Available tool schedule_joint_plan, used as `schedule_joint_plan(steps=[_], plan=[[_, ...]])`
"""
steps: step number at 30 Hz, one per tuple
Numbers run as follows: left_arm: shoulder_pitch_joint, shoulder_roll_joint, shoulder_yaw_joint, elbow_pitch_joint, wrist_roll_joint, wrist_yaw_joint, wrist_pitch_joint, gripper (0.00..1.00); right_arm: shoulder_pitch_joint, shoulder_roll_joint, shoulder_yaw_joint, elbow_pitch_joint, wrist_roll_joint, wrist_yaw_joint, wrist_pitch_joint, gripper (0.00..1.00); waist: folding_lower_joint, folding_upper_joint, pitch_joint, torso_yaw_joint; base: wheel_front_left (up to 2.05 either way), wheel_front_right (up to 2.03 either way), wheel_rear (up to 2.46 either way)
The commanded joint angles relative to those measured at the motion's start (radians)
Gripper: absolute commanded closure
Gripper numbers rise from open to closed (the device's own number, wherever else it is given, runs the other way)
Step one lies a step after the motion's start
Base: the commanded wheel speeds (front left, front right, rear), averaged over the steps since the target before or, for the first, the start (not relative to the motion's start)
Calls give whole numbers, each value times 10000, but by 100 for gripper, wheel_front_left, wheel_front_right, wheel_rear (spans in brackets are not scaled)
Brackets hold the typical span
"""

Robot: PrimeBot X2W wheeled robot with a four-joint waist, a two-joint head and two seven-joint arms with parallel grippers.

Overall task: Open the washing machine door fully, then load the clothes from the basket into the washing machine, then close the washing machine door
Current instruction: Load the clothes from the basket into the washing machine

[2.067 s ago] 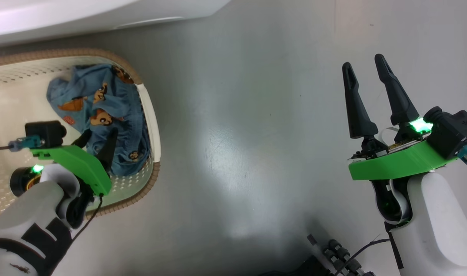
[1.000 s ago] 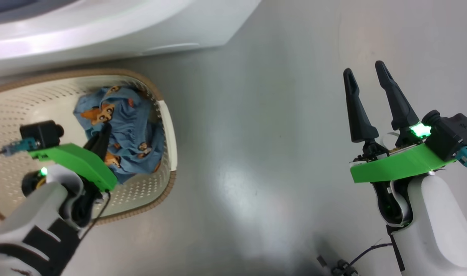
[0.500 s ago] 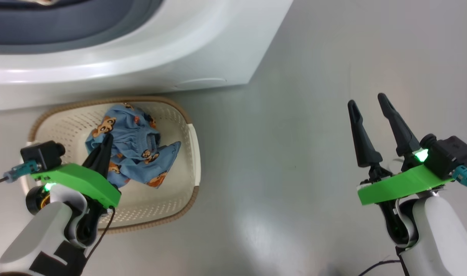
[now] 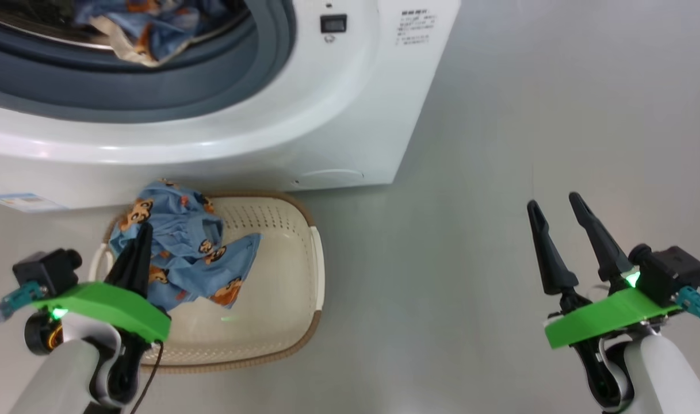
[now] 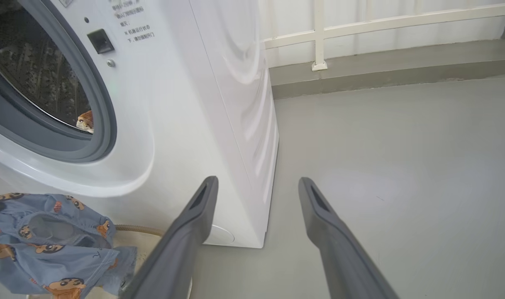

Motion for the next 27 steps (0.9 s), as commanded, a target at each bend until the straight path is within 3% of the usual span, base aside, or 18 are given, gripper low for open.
schedule_joint_plan(steps=[1,16,27], plan=[[266,267,610,-397,283,-16,-104,100,338,-111,180,-189,92,14,-49,0,0,0,-541,241,0,0,0],[2151,-333,2782,-2540,2945,-16,-105,100,992,-354,-182,-289,166,14,-49,0,0,0,-1072,627,0,0,0],[3510,-957,3783,-4184,3866,-16,-105,100,1172,-431,-304,-367,178,14,-49,0,0,0,-1131,686,0,0,0]])
